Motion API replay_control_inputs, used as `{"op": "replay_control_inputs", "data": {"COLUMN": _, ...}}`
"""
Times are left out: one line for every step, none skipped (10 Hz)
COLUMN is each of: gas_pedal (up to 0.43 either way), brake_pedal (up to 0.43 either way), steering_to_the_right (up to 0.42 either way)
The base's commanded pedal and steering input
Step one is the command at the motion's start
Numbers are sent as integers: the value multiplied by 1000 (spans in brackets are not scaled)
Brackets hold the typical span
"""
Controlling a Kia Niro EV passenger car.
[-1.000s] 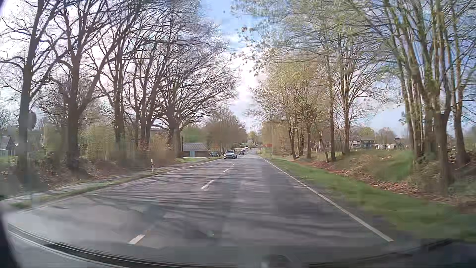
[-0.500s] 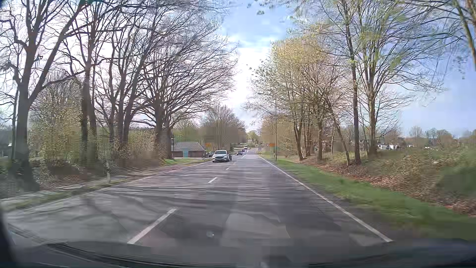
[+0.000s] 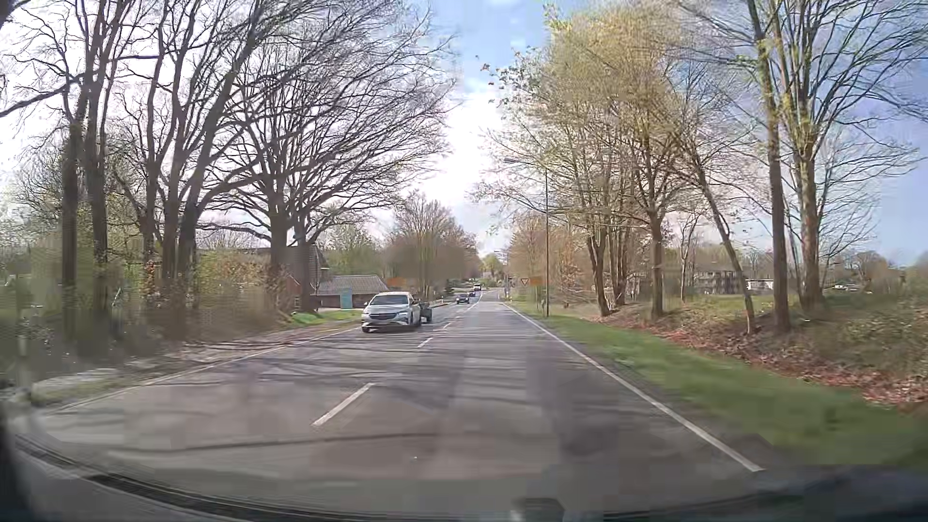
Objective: Follow the waypoints while adhering to traffic rules and regulations
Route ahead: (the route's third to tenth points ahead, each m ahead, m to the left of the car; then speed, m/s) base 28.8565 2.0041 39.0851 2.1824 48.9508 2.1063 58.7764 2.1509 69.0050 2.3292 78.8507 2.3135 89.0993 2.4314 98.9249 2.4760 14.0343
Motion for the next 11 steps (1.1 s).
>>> {"op": "replay_control_inputs", "data": {"gas_pedal": 130, "brake_pedal": 0, "steering_to_the_right": 0}}
{"op": "replay_control_inputs", "data": {"gas_pedal": 138, "brake_pedal": 0, "steering_to_the_right": 0}}
{"op": "replay_control_inputs", "data": {"gas_pedal": 138, "brake_pedal": 0, "steering_to_the_right": -1}}
{"op": "replay_control_inputs", "data": {"gas_pedal": 138, "brake_pedal": 0, "steering_to_the_right": -1}}
{"op": "replay_control_inputs", "data": {"gas_pedal": 138, "brake_pedal": 0, "steering_to_the_right": -1}}
{"op": "replay_control_inputs", "data": {"gas_pedal": 138, "brake_pedal": 0, "steering_to_the_right": 0}}
{"op": "replay_control_inputs", "data": {"gas_pedal": 138, "brake_pedal": 0, "steering_to_the_right": -1}}
{"op": "replay_control_inputs", "data": {"gas_pedal": 138, "brake_pedal": 0, "steering_to_the_right": -1}}
{"op": "replay_control_inputs", "data": {"gas_pedal": 138, "brake_pedal": 0, "steering_to_the_right": 0}}
{"op": "replay_control_inputs", "data": {"gas_pedal": 138, "brake_pedal": 0, "steering_to_the_right": -1}}
{"op": "replay_control_inputs", "data": {"gas_pedal": 138, "brake_pedal": 0, "steering_to_the_right": 0}}
